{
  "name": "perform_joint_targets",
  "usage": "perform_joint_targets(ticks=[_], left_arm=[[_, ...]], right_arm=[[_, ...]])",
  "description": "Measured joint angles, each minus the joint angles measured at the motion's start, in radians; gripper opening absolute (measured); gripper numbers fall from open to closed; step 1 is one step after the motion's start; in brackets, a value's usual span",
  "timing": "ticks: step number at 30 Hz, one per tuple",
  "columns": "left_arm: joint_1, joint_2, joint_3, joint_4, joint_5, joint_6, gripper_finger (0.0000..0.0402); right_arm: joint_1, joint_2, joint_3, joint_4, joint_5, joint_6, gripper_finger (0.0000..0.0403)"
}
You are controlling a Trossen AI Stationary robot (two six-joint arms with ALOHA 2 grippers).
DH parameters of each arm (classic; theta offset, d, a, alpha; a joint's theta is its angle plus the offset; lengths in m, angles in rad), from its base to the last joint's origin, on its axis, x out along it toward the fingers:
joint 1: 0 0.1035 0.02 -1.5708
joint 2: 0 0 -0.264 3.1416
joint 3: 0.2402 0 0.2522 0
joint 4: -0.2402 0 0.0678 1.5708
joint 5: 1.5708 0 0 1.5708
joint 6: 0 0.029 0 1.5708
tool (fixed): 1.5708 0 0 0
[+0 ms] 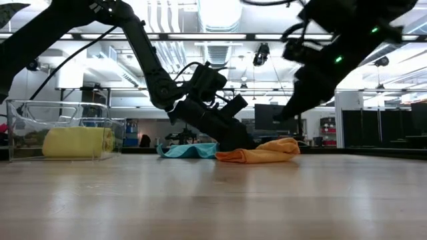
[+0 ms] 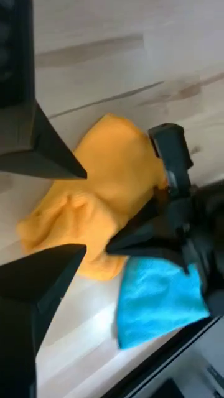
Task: Roll microfiber towels into tight, uniform cylinder then place into a basket
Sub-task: Roll the orange microfiber towel
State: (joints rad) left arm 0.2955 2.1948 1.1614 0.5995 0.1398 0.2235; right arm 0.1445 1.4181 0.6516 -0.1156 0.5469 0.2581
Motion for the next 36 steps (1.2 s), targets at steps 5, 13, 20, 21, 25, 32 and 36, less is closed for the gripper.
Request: perform_joint_targets(ticks=[5, 13, 20, 21, 25, 32, 36], left_arm=[[0.0, 0.0, 0.0, 0.003, 0.0, 0.0, 0.0], [0.0, 0.0, 0.005, 0.012, -0.002, 0.001, 0.0], [0.0, 0.0, 0.005, 0.018, -0.002, 0.0, 0.0], [0.0, 0.0, 0.005, 0.018, -0.002, -0.001, 0.0], [0.0, -0.001, 0.01, 0.018, -0.002, -0.001, 0.0], [-0.001, -0.005, 0.014, 0.016, -0.002, -0.002, 0.0], [-0.001, -0.052, 0.01, -0.03, -0.005, 0.024, 0.0]], right_arm=[[0.002, -0.132, -0.1, 0.012, 0.018, 0.076, 0.0197], [-0.016, -0.121, -0.42, 0.677, 0.057, 0.083, 0.0153], [-0.07, 0.086, -0.507, 1.136, 0.084, 0.083, 0.0021], [-0.075, 0.122, -0.493, 1.16, 0.084, 0.081, 0.0017], [-0.091, 0.258, -0.42, 1.187, 0.081, 0.074, 0.001], [-0.098, 0.391, -0.361, 1.152, 0.079, 0.057, 0.0009], [-0.097, 0.388, -0.376, 1.117, 0.078, 0.091, 0.0009]])
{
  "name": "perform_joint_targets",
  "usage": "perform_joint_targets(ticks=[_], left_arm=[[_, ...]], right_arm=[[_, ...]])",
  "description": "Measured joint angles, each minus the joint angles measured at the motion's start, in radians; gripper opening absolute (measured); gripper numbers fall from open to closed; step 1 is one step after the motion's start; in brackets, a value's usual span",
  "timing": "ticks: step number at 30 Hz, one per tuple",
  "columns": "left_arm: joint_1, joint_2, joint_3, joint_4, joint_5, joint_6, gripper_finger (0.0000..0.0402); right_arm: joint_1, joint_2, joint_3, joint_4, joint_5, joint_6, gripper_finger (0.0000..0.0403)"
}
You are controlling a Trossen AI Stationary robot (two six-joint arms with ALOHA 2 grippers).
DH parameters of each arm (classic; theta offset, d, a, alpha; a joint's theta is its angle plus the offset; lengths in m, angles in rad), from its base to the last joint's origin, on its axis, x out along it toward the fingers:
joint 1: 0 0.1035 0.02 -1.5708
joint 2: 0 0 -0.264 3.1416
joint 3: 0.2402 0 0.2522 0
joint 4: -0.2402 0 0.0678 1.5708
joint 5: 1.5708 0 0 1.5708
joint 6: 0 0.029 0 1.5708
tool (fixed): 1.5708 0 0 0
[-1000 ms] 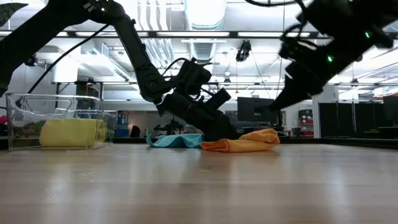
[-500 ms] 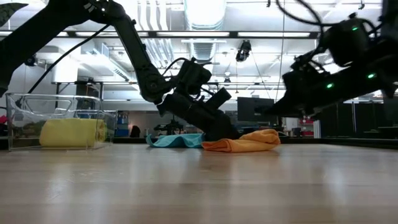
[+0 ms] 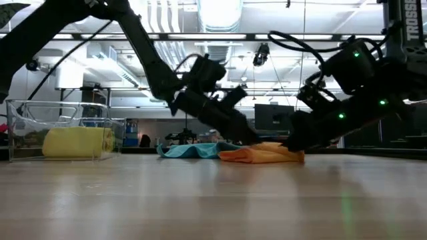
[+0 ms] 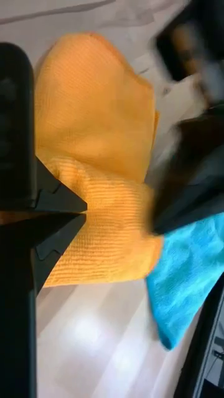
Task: Roll microfiber towels into tight, uniform cylinder then place into a basket
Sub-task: Roll the orange microfiber towel
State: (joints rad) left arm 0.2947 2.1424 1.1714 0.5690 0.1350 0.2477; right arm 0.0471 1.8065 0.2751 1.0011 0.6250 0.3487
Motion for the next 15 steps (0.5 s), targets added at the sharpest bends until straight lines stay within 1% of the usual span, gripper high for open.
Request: perform_joint_targets(ticks=[7, 10, 13, 15], left_arm=[[-0.005, -0.127, -0.005, -0.111, -0.014, 0.055, 0.0], [-0.011, -0.131, -0.016, -0.122, 0.002, 0.055, 0.0], [-0.024, -0.103, -0.015, -0.114, 0.065, 0.054, 0.0], [-0.036, -0.08, -0.016, -0.107, 0.083, 0.053, 0.0]], right_arm=[[0.0, -0.004, -0.013, 0.0, 0.0, 0.01, 0.0009], [0.0, -0.004, -0.011, 0.003, -0.003, 0.009, 0.0009], [0.0, -0.005, -0.008, 0.0, -0.003, 0.009, 0.0009], [0.0, -0.005, -0.009, 0.0, -0.003, 0.008, 0.0009]])
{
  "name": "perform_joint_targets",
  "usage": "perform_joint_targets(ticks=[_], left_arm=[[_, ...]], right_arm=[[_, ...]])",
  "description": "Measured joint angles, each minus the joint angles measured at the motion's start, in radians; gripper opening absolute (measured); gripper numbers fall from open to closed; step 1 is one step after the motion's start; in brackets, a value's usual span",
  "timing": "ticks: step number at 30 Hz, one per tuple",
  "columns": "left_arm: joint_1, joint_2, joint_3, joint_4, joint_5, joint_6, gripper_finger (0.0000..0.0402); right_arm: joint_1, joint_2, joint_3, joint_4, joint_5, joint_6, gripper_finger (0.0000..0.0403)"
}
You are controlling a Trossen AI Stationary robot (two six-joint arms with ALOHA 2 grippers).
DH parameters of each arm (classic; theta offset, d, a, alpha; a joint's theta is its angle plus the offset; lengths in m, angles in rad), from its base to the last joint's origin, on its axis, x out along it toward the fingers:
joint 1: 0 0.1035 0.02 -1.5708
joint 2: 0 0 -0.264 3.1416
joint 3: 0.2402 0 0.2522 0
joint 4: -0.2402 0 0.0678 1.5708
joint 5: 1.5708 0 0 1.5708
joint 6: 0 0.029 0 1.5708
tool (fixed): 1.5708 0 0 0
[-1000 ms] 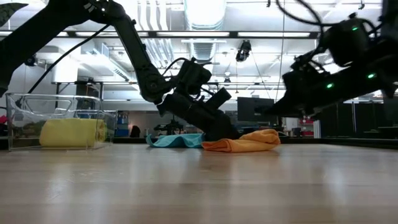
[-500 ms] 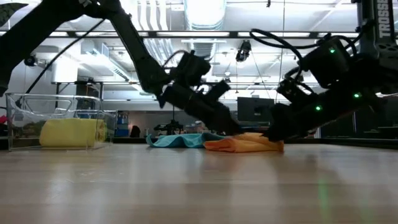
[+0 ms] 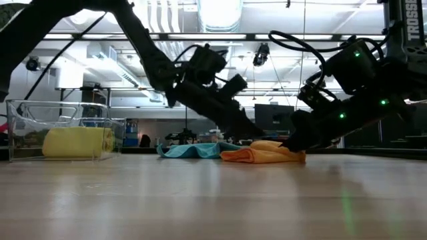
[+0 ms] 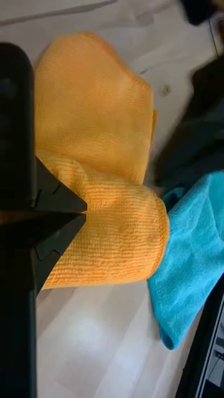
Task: Roll microfiber towels into tight, uniform cylinder then place into a basket
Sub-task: Roll the orange microfiber towel
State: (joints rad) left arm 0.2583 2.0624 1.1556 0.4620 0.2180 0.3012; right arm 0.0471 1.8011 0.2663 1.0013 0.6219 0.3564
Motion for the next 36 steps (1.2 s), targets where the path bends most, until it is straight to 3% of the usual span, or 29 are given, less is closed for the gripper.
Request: perform_joint_targets(ticks=[11, 20, 26, 32, 36], left_arm=[[-0.006, 0.124, 0.042, 0.072, -0.174, -0.01, 0.0], [-0.006, 0.125, 0.009, 0.069, -0.175, -0.032, 0.0], [-0.006, 0.125, 0.01, 0.061, -0.177, -0.032, 0.0], [-0.006, 0.125, 0.009, 0.063, -0.175, -0.032, 0.0], [-0.006, 0.126, 0.008, 0.072, -0.173, -0.032, 0.0]], right_arm=[[0.0, 0.0, 0.002, -0.002, -0.005, -0.005, 0.0009], [0.002, -0.022, -0.008, -0.012, -0.049, -0.064, 0.0009], [0.005, -0.172, -0.045, -0.06, -0.075, -0.107, 0.0009], [-0.021, -0.278, -0.052, -0.059, 0.075, -0.144, 0.0009], [-0.094, -0.257, -0.023, -0.06, -0.022, -0.138, 0.0009]])
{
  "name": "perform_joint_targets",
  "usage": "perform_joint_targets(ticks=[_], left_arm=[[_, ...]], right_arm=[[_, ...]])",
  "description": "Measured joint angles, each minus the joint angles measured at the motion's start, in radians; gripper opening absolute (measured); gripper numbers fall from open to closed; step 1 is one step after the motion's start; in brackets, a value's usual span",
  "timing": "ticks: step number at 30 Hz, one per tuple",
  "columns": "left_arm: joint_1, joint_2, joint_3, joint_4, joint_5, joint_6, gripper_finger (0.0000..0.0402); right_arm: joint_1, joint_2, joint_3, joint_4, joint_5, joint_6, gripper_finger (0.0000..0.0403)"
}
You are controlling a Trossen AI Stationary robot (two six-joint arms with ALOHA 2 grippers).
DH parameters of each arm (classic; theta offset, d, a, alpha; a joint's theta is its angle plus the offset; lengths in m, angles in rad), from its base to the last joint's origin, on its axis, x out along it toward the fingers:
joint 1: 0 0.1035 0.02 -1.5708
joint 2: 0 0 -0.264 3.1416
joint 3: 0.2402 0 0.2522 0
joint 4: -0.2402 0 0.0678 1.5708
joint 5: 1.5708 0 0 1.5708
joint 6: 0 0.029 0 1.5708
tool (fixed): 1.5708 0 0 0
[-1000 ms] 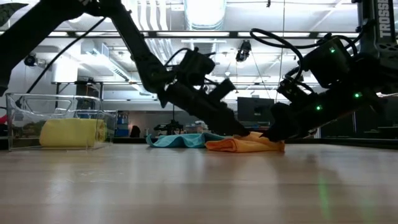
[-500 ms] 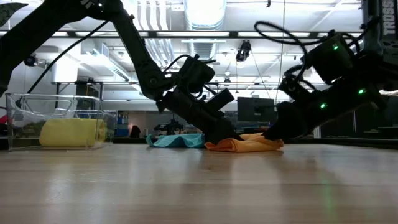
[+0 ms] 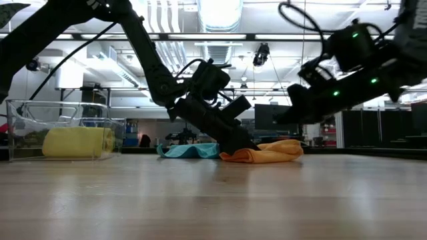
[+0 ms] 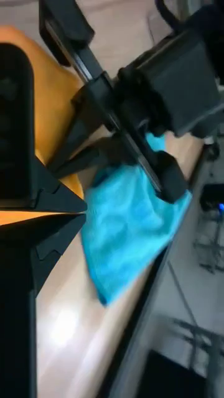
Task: Roll microfiber towels into tight, uniform cylinder then place into a basket
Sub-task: Roll the orange microfiber towel
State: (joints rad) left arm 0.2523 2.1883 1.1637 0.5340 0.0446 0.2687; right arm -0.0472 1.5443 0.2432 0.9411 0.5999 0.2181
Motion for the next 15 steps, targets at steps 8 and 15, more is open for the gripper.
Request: perform_joint_targets(ticks=[8, 15], left_arm=[[0.0, 0.001, -0.001, 0.008, 0.001, 0.0, 0.0], [0.0, 0.001, -0.001, 0.008, 0.002, 0.0, 0.0]], right_arm=[[-0.108, 0.191, 0.086, 0.029, -0.18, 0.037, 0.0009], [-0.113, 0.354, 0.109, 0.07, -0.203, 0.087, 0.0008]])
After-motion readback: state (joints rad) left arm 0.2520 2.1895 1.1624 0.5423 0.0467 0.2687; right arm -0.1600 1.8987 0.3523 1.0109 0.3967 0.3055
